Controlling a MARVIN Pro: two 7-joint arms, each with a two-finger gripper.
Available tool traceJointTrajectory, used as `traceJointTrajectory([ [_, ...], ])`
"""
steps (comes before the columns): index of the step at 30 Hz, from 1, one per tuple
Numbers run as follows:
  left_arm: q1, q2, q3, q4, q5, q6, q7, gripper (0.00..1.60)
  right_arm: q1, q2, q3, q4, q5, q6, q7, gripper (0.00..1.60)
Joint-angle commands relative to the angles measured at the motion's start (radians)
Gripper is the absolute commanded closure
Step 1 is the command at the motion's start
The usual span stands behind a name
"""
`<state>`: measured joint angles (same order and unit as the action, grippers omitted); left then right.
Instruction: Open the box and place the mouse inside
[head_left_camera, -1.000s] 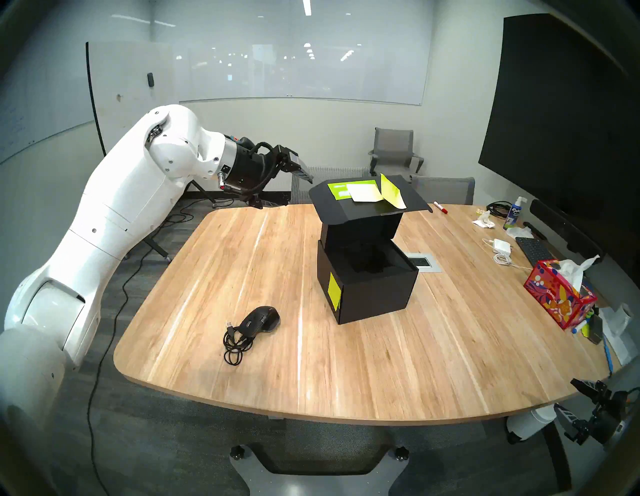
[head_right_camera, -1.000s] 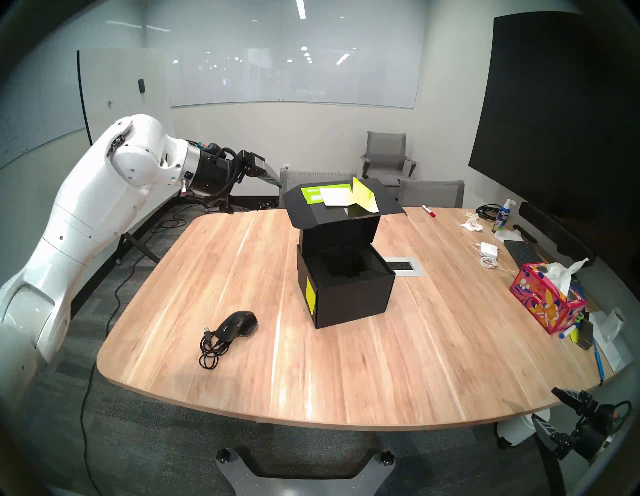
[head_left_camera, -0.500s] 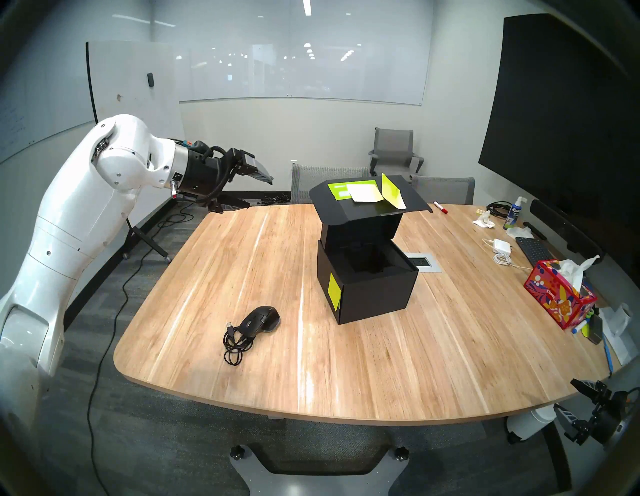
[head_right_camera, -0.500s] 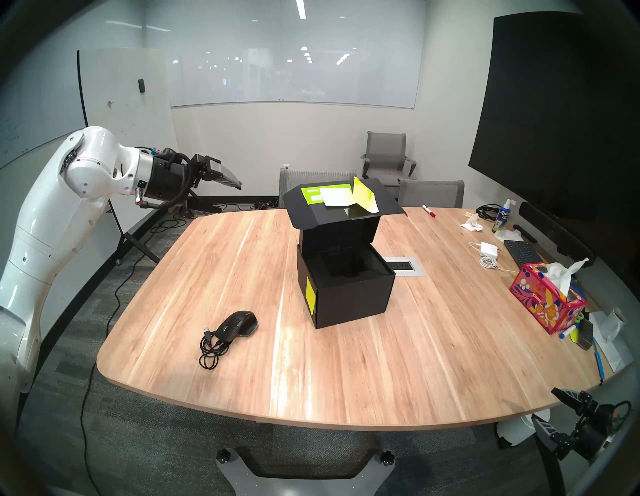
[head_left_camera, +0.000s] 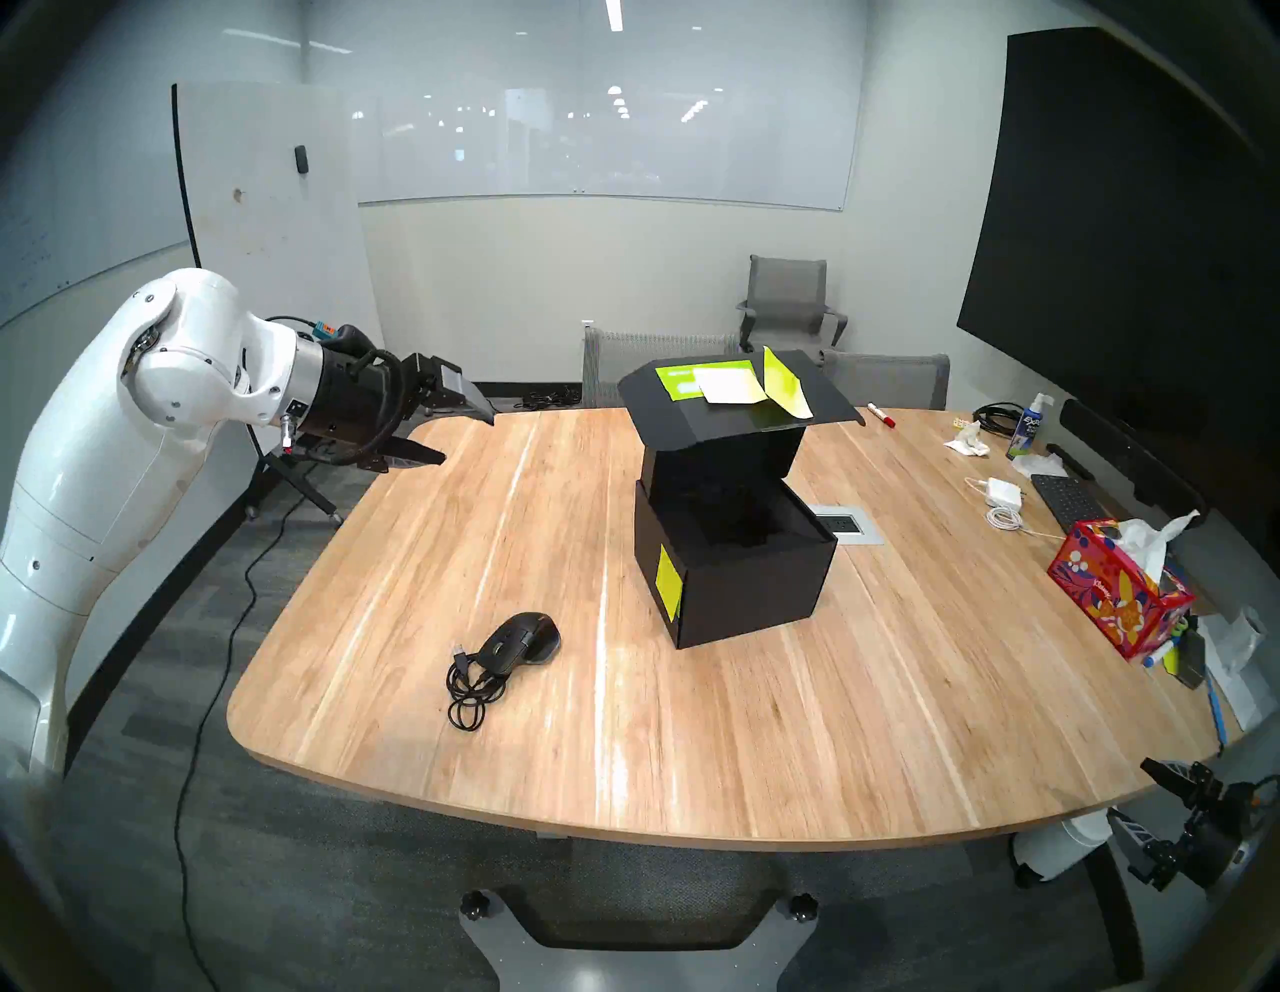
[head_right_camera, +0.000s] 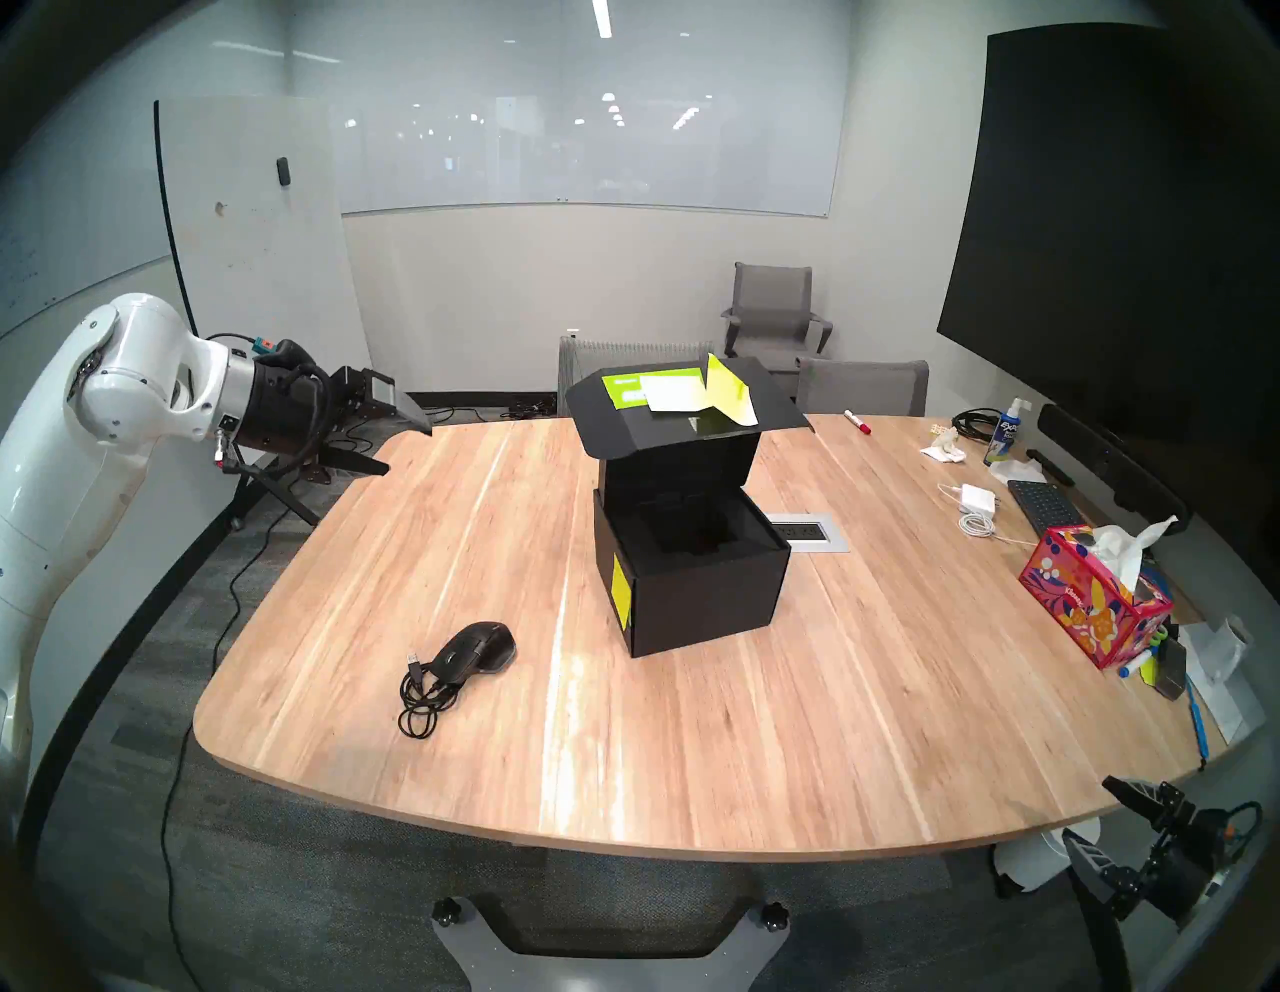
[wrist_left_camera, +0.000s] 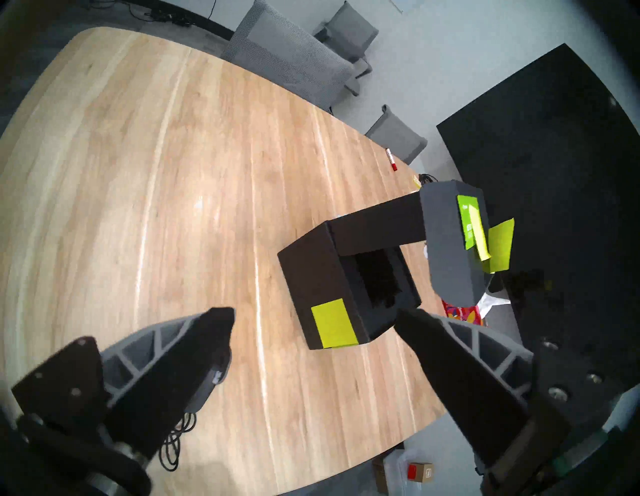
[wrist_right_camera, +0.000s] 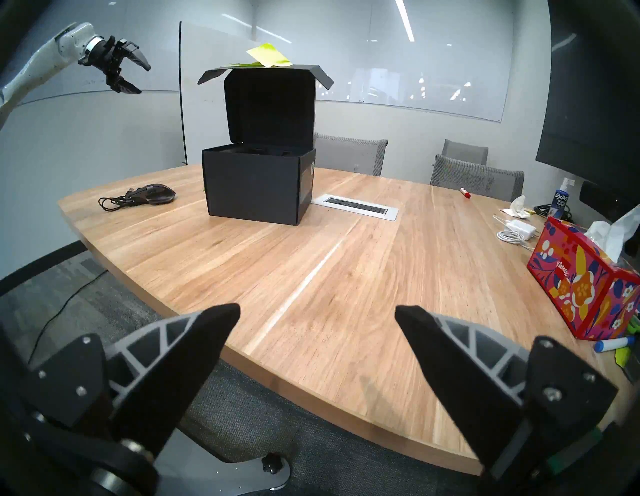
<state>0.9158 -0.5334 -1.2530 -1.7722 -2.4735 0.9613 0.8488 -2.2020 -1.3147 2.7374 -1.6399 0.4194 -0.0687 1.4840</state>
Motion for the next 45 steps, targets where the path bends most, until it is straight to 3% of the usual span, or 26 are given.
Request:
traceJointTrajectory([
  [1,0.116,0.12,-0.022,-0.109,0.04,-0.001,-0.049,0.0,0.0,0.002,0.004,-0.006,0.006,0.0,0.0,0.0],
  [14,0.228,0.2,-0.08,-0.219,0.126,-0.001,-0.153,0.0,0.001,0.002,0.005,-0.006,0.004,0.0,0.0,0.0],
  [28,0.312,0.214,-0.118,-0.413,0.226,-0.003,-0.234,0.0,0.002,0.002,0.004,-0.006,0.001,0.0,0.0,0.0],
  [45,0.389,0.198,-0.218,-0.606,0.35,-0.092,-0.309,0.0,0.003,0.002,0.005,-0.006,-0.002,0.0,0.0,0.0],
])
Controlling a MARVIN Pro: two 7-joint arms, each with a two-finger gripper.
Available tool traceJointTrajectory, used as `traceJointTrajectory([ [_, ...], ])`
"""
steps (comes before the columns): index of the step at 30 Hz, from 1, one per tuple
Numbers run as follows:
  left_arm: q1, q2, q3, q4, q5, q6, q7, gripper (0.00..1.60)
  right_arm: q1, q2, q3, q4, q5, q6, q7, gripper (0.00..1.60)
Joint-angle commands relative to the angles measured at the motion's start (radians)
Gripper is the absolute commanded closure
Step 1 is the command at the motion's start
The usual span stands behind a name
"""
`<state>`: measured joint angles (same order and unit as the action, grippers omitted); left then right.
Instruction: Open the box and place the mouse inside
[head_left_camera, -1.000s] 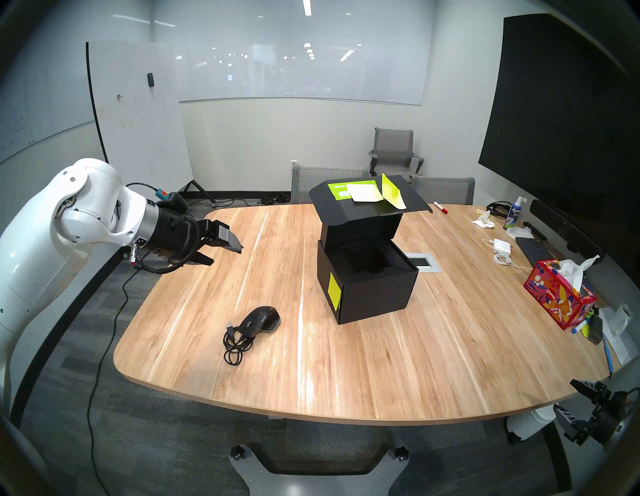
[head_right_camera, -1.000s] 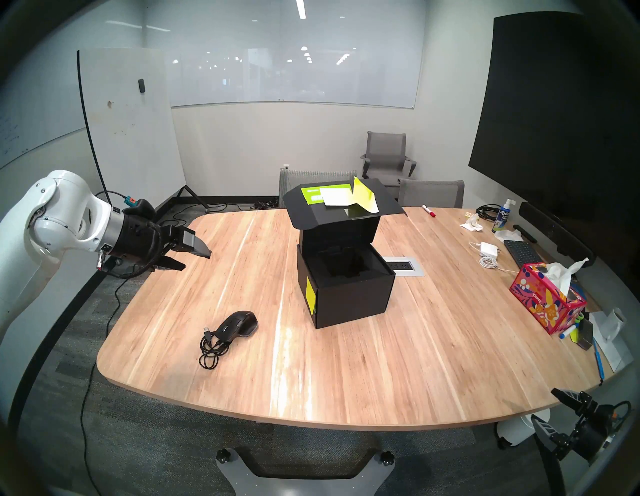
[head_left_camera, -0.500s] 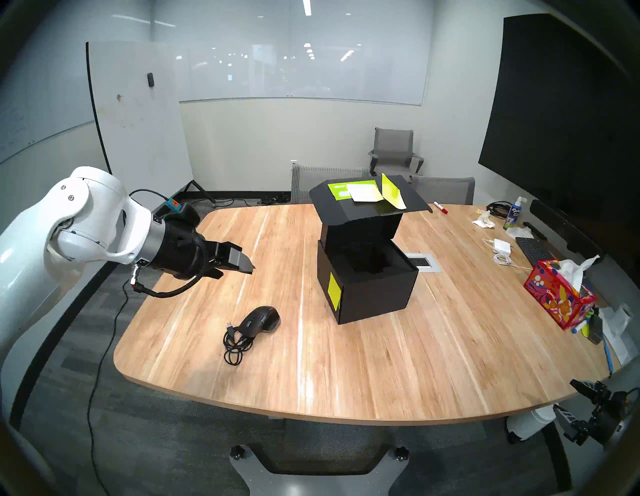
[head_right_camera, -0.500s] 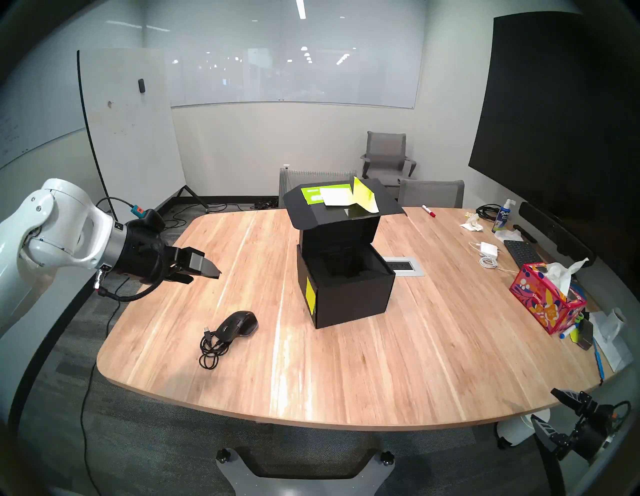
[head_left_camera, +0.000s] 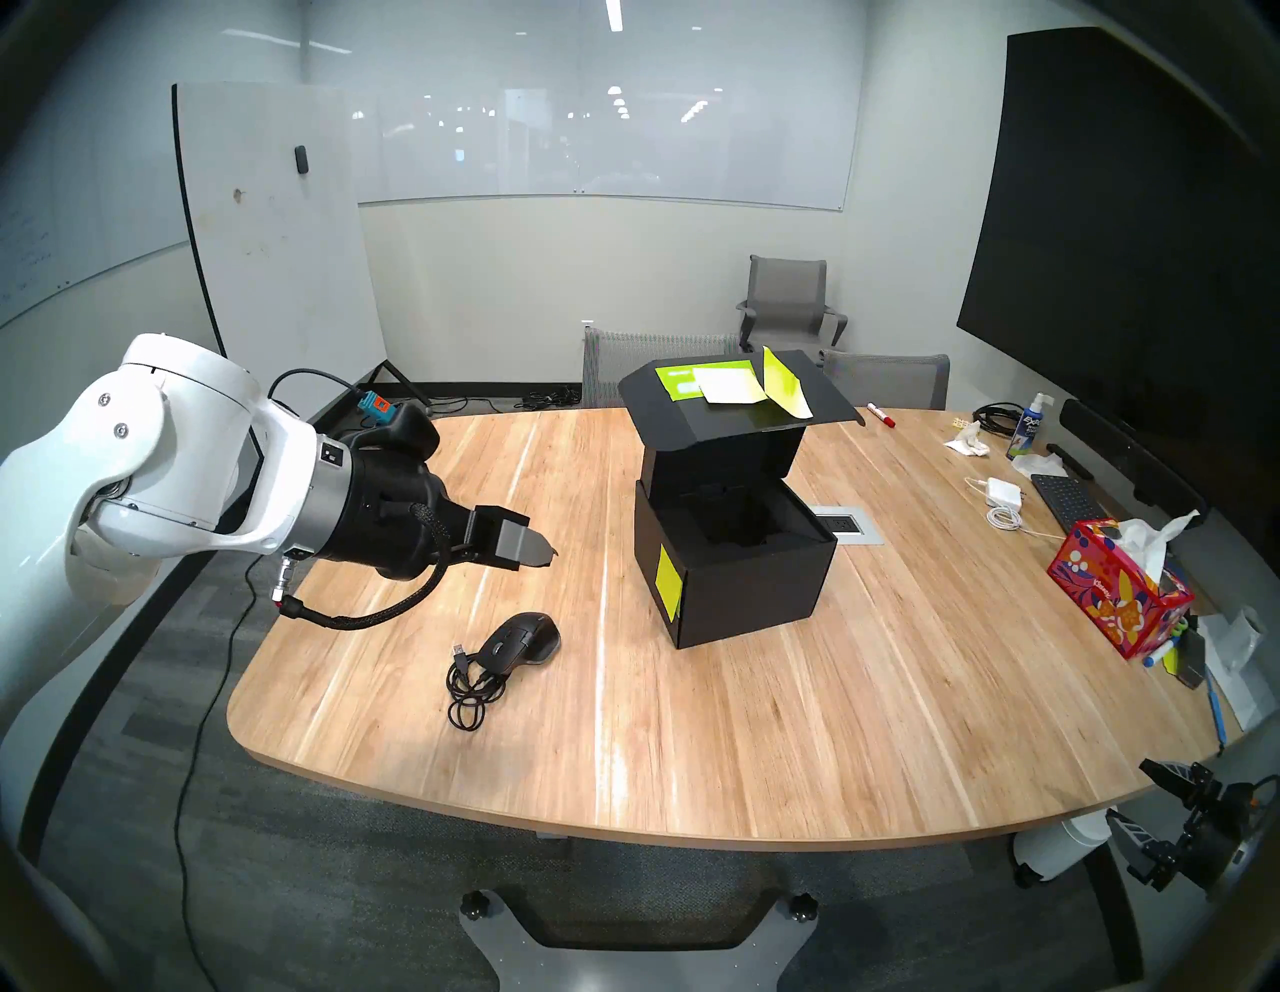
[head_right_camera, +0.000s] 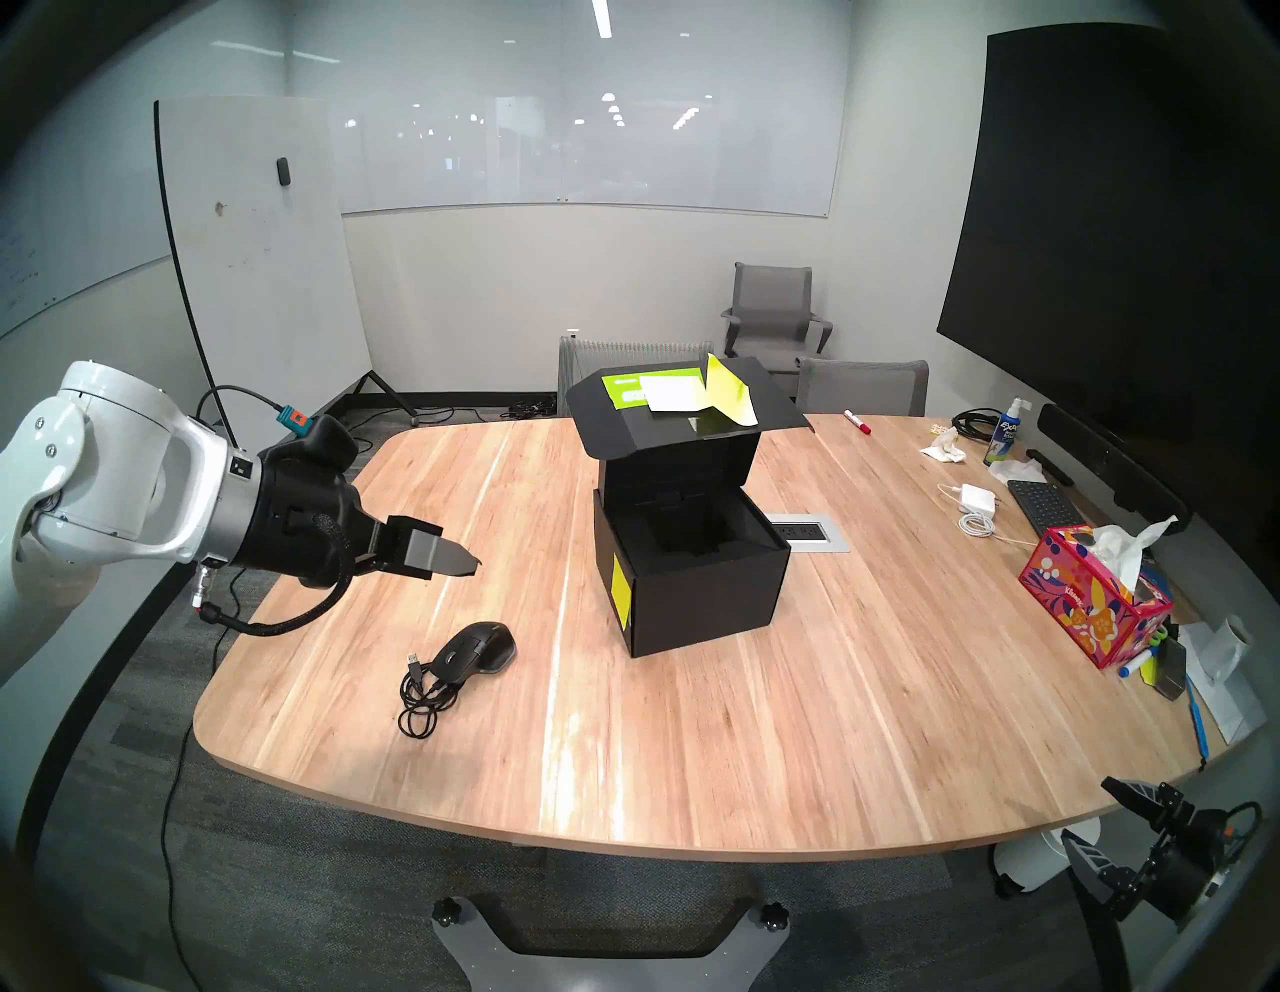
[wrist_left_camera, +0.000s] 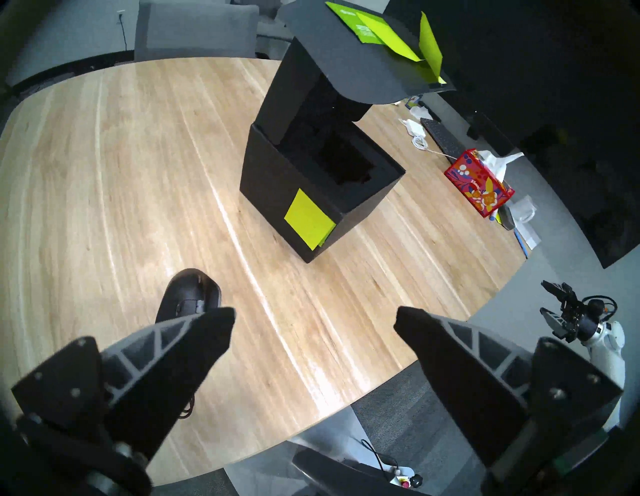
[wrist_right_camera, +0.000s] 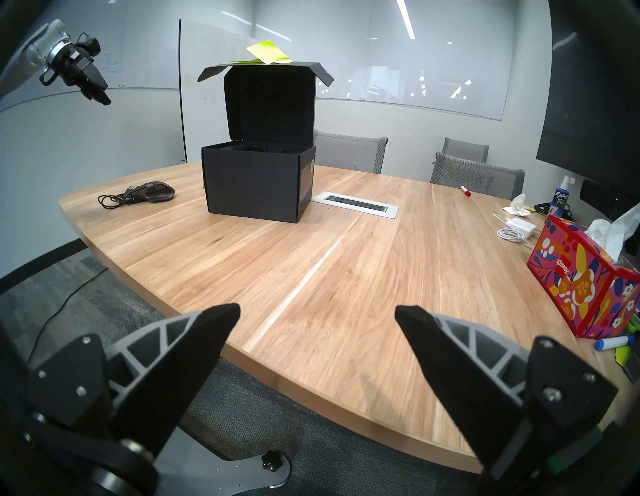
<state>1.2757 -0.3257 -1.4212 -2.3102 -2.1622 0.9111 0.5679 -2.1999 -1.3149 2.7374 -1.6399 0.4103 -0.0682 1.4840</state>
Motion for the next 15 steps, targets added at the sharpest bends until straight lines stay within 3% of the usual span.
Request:
traceJointTrajectory([
  [1,0.036,-0.011,-0.056,-0.081,0.048,-0.049,-0.032,0.0,0.001,0.002,0.005,-0.006,0.007,0.0,0.0,0.0],
  [5,0.06,-0.019,-0.074,-0.132,0.075,-0.07,-0.045,0.0,0.001,0.002,0.005,-0.006,0.007,0.0,0.0,0.0],
  [15,0.123,-0.051,-0.099,-0.133,0.133,-0.1,-0.102,0.0,0.002,0.001,0.006,-0.007,0.008,0.0,0.0,0.0],
])
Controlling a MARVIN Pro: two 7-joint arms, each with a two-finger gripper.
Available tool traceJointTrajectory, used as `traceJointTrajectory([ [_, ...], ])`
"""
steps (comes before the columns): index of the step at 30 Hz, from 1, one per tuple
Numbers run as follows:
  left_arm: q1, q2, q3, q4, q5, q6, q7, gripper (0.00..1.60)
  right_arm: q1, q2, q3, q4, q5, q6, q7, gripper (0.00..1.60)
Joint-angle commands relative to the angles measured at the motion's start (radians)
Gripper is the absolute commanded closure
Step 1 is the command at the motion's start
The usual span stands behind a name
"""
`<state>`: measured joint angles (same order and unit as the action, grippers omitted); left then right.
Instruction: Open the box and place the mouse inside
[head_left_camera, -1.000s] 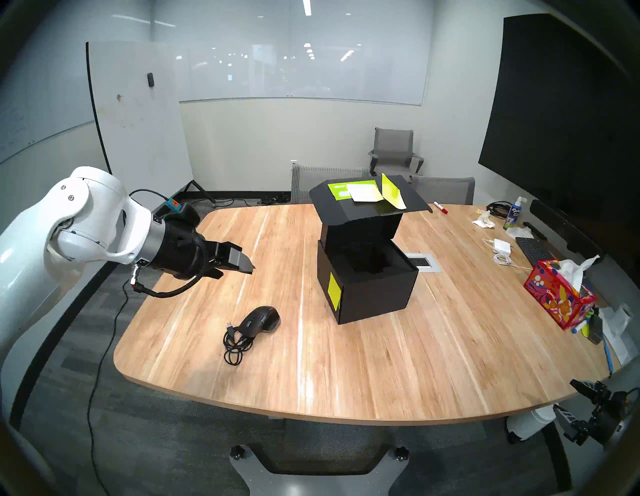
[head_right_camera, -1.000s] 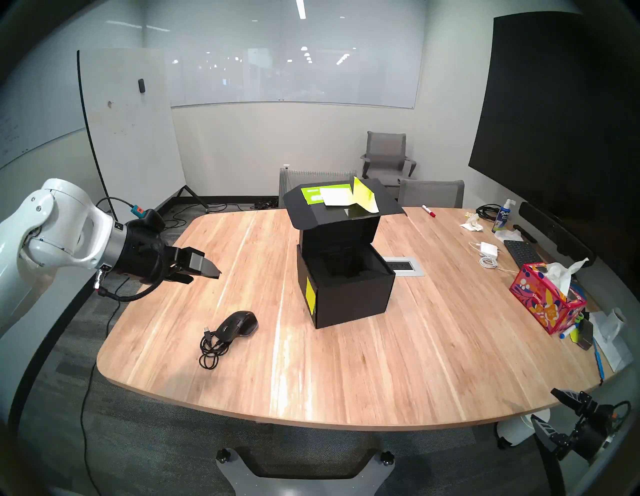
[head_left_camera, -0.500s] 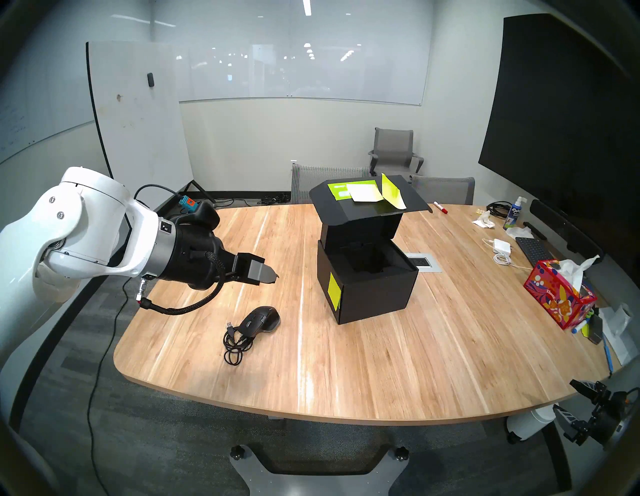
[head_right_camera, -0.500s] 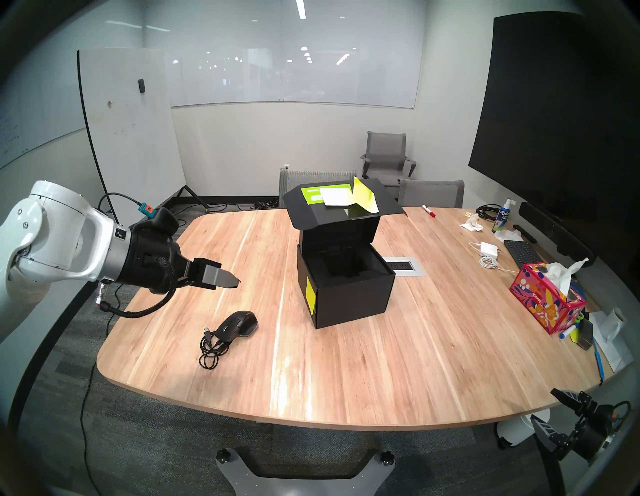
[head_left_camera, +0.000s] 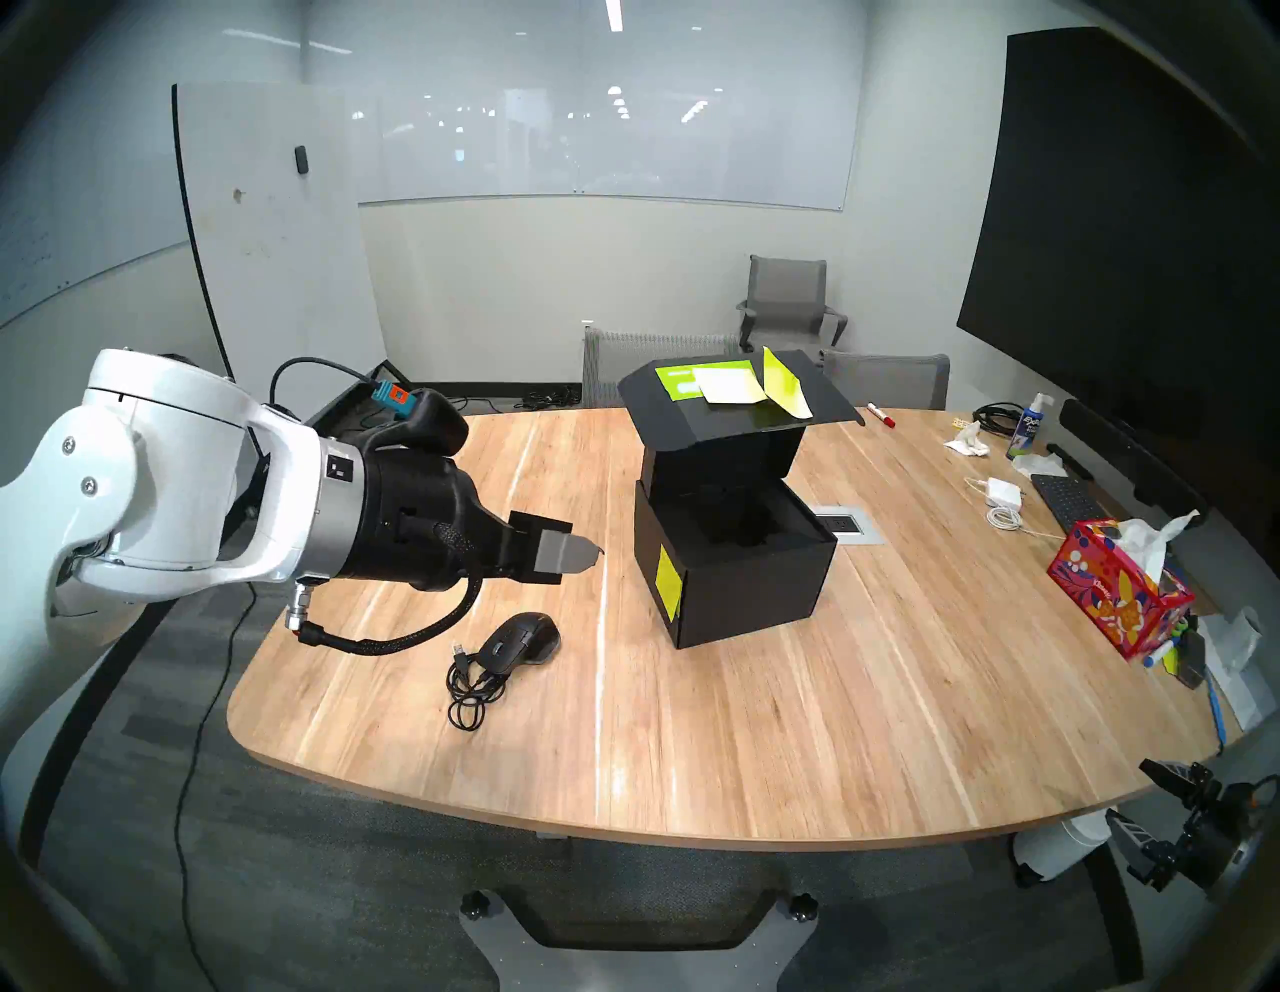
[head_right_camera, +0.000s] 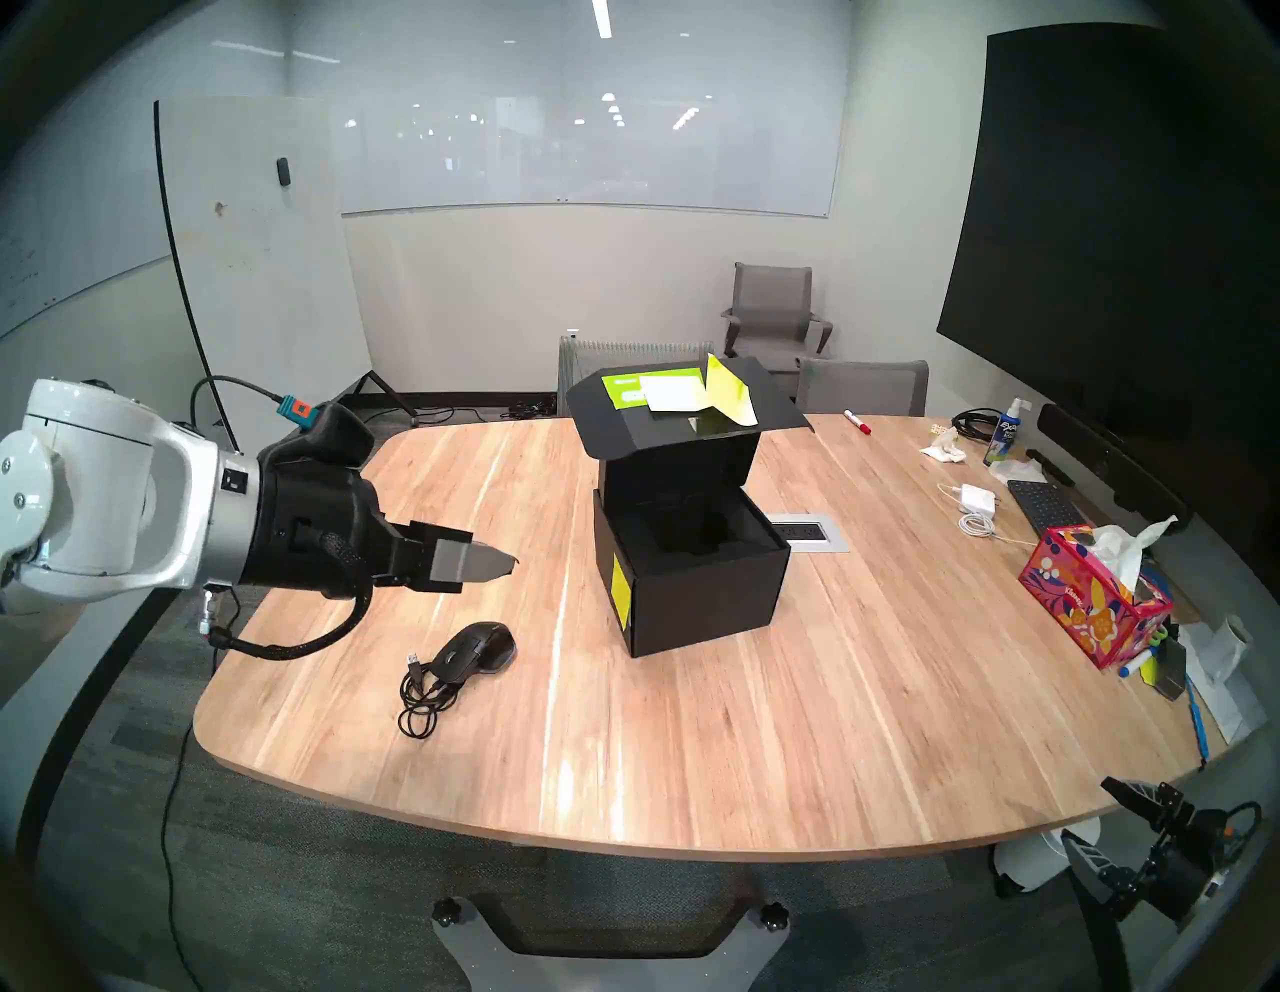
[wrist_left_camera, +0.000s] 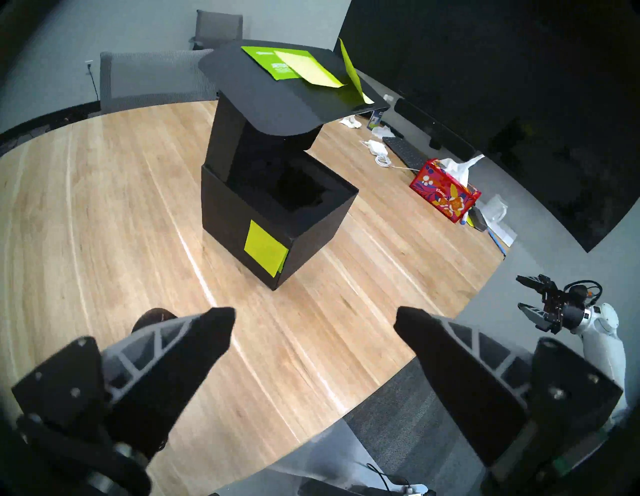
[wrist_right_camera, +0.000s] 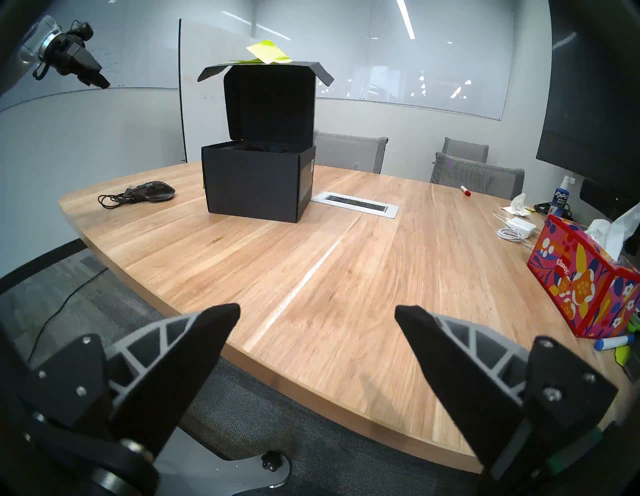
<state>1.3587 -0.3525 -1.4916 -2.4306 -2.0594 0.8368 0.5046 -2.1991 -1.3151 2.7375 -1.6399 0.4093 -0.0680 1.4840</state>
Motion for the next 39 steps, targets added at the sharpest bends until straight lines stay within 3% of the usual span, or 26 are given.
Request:
traceJointTrajectory([
  [1,0.043,-0.028,-0.029,-0.013,0.033,-0.026,-0.045,0.0,0.001,0.002,0.006,-0.007,0.009,0.0,0.0,0.0],
  [19,0.048,-0.094,-0.04,-0.013,0.113,-0.023,-0.228,0.0,0.001,0.001,0.007,-0.008,0.01,0.0,0.0,0.0],
  [39,0.083,-0.109,-0.056,-0.013,0.22,-0.027,-0.351,0.0,0.001,0.0,0.007,-0.008,0.012,0.001,0.0,0.0],
])
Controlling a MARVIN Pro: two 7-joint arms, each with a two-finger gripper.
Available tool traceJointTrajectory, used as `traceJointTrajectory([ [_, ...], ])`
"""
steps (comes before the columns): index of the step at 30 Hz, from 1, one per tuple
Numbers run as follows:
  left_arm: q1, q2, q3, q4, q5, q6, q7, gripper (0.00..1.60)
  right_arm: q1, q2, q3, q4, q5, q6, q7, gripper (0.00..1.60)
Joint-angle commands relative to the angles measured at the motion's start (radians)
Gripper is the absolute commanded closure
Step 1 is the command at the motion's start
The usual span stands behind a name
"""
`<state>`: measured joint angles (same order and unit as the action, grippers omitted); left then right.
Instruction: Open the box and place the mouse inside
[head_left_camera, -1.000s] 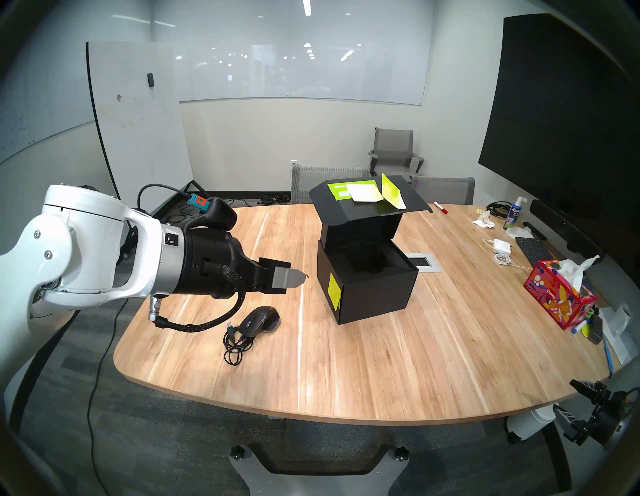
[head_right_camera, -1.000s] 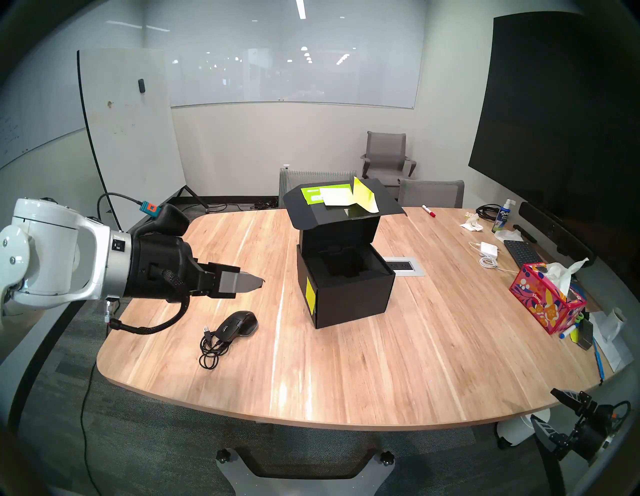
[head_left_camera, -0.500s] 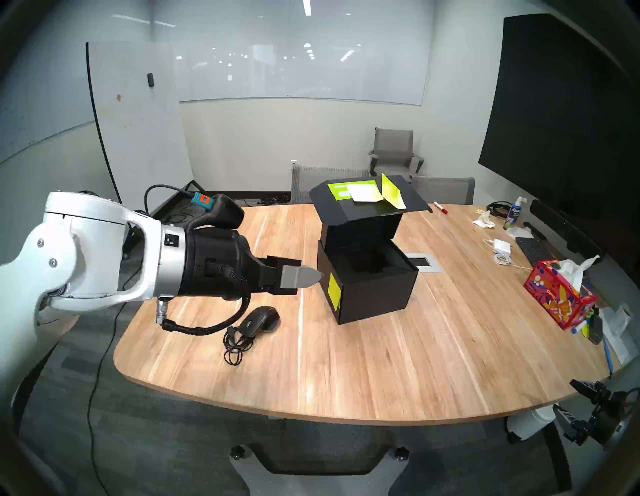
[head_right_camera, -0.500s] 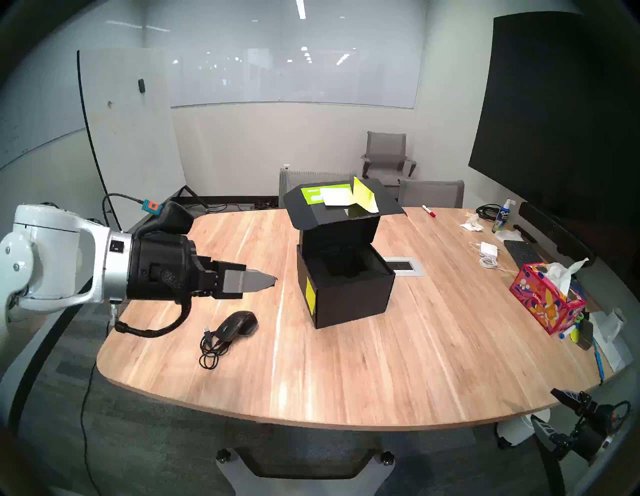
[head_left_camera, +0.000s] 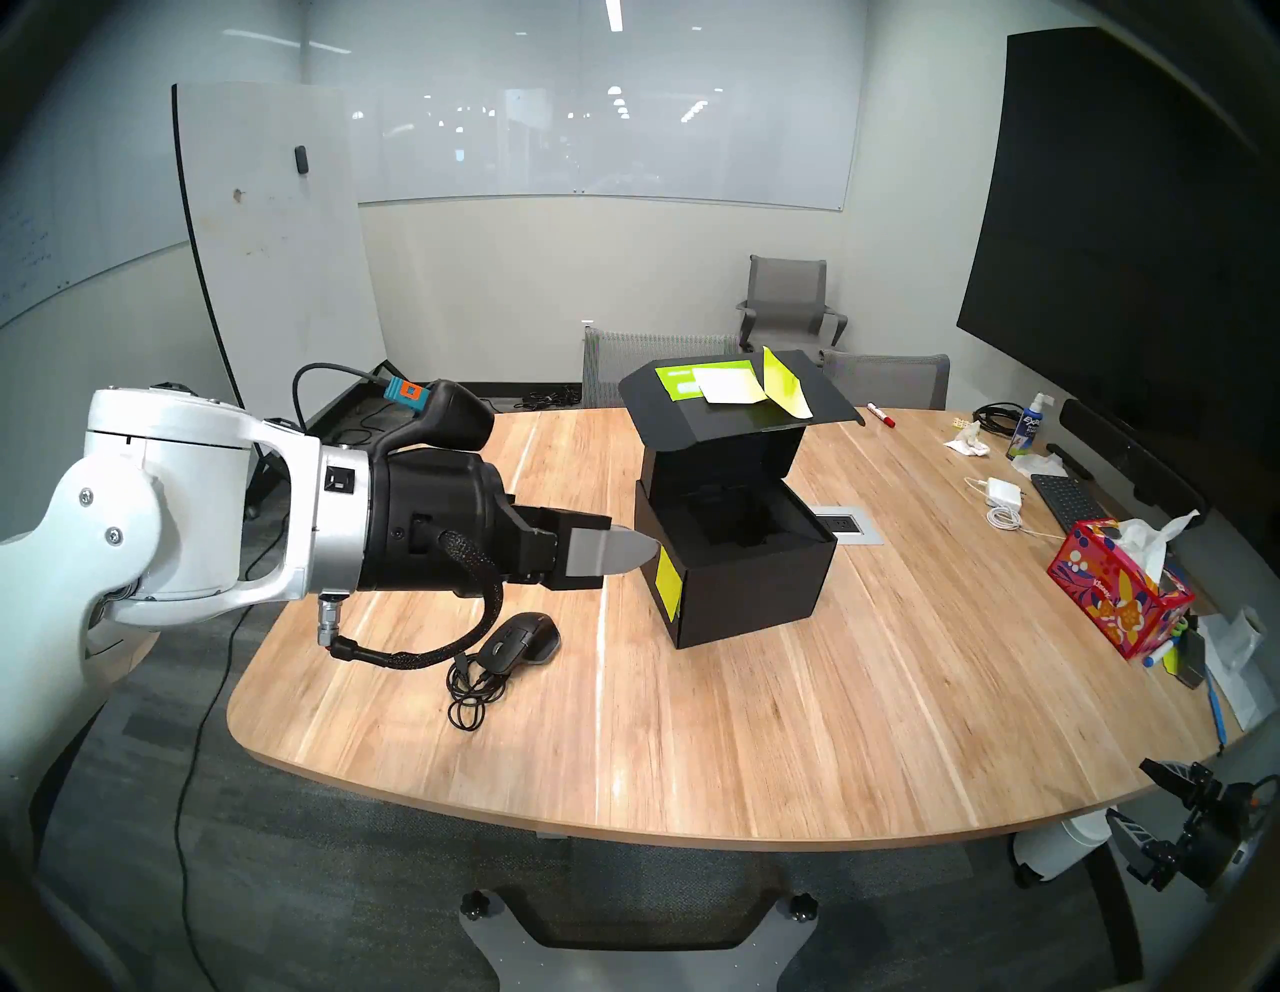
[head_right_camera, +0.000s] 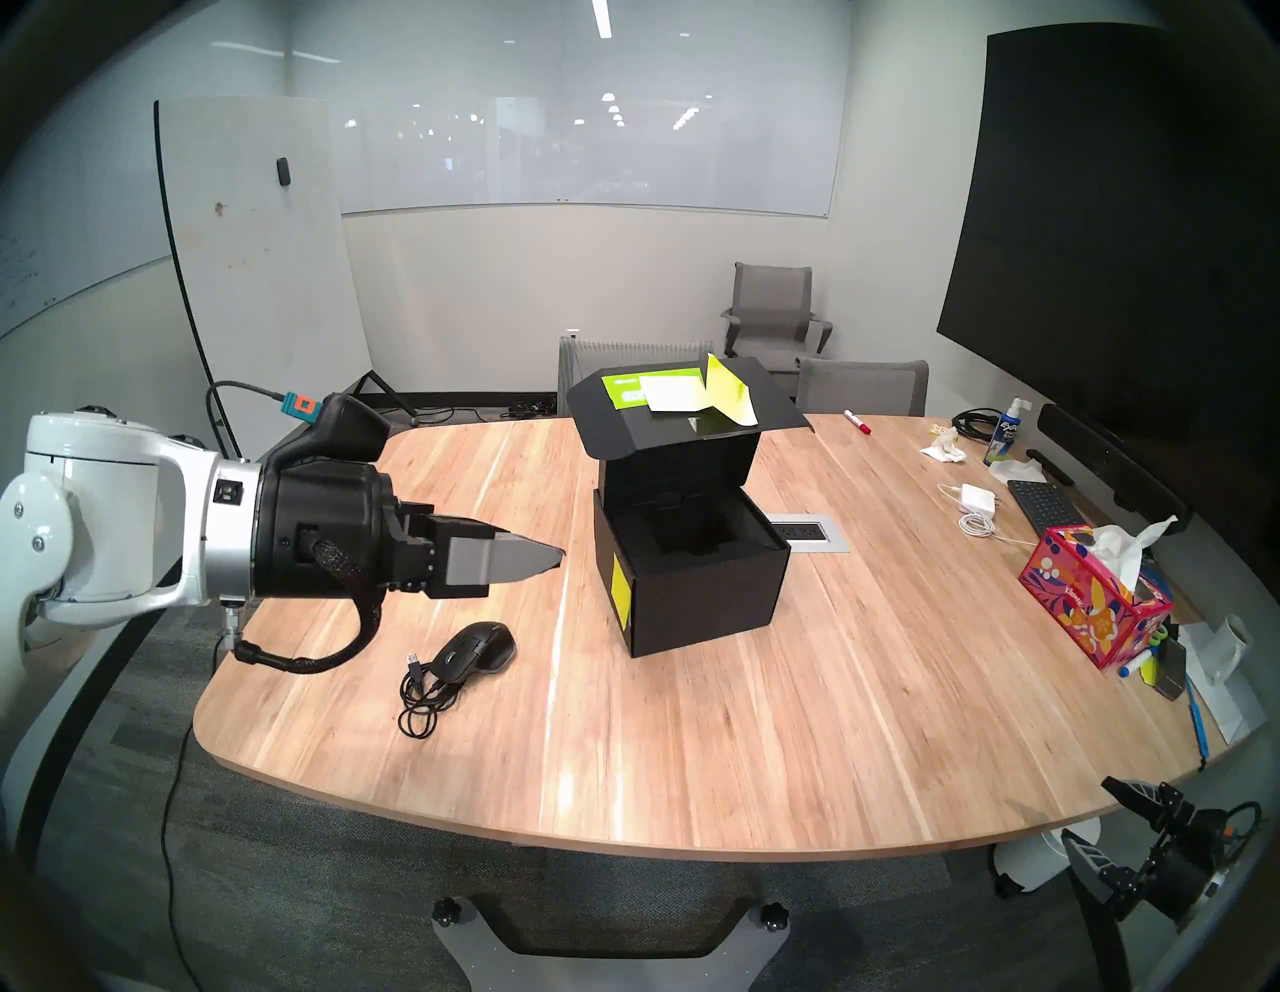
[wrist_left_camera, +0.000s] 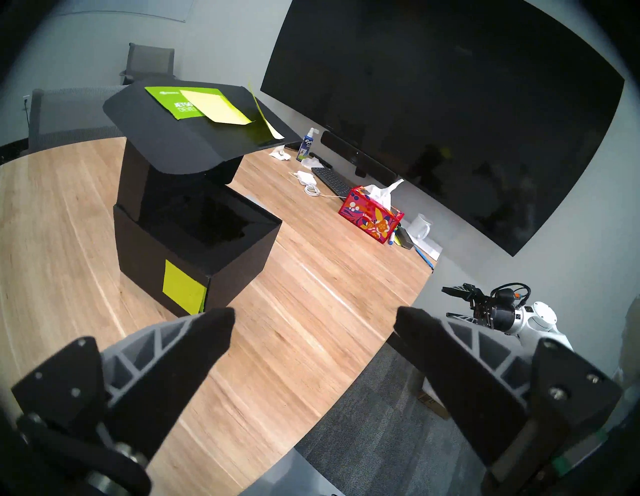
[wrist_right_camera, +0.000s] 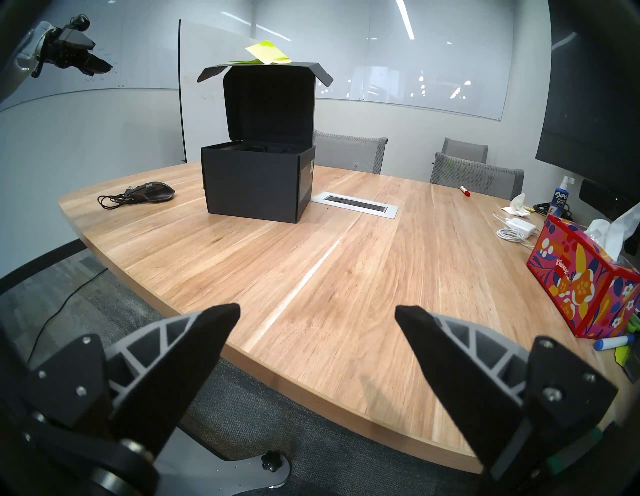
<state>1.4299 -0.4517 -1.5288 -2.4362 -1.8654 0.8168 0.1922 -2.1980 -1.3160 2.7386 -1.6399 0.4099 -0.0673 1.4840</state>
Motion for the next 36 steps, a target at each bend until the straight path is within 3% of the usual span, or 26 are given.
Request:
traceJointTrajectory([
  [1,0.015,-0.011,-0.02,-0.007,0.031,-0.008,-0.044,0.0,0.0,0.001,0.006,-0.008,0.011,0.0,0.0,0.0],
  [36,0.121,-0.041,-0.083,-0.007,0.195,-0.044,-0.202,0.0,0.001,0.001,0.007,-0.008,0.012,0.0,0.0,0.0],
])
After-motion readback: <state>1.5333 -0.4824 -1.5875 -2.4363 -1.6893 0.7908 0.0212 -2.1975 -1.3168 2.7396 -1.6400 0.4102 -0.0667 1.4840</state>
